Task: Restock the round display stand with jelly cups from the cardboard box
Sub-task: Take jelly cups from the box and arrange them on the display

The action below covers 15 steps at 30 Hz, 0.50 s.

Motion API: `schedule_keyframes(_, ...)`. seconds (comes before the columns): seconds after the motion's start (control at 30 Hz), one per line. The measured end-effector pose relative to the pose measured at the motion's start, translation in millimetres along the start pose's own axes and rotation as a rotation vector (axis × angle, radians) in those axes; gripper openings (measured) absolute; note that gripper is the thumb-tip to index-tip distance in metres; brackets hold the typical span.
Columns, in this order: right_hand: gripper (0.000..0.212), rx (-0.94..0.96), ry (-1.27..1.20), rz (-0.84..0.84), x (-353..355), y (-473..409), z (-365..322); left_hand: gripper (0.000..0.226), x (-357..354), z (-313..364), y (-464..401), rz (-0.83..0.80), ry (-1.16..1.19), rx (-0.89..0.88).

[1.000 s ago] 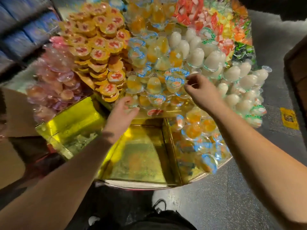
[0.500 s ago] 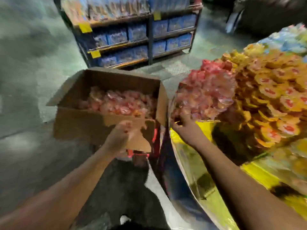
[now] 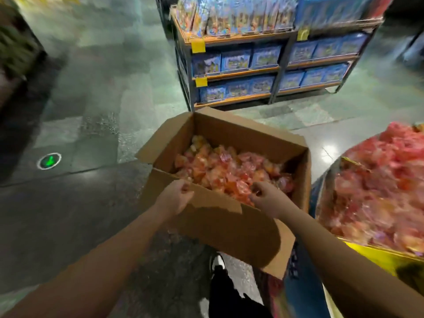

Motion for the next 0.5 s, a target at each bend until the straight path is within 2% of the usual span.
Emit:
schedule_keyframes(0.1,0.043,-0.012,0.058,-0.011,5,-76,-13,0.01,14,-15,-60,0.021,-0.023,0.009)
schedule_keyframes(0.2,0.041,-0.052,0.104,-0.016,11,-155,-28,0.01,24,-30,-124,0.024,-0.048,0.039)
schedule_keyframes(0.33,0.032,-0.102,0.151,-0.074,11,-246,-52,0.019,22,-61,-209,-0.003,-0.06,0.115)
schedule_keyframes(0.5,0.046,-0.106,0.236,-0.098,1,-353,-72,0.031,0,-100,-305,-0.039,-0.097,0.17)
Point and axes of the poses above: each hand's wrist, its own y-axis away from the middle knuckle, its own x-axis out of the back of the hand, z = x × y, the point moved 4 cm from there along -y, towards the middle knuckle, and after that the axes turned 13 degrees about -x, right-handed, at the moved point
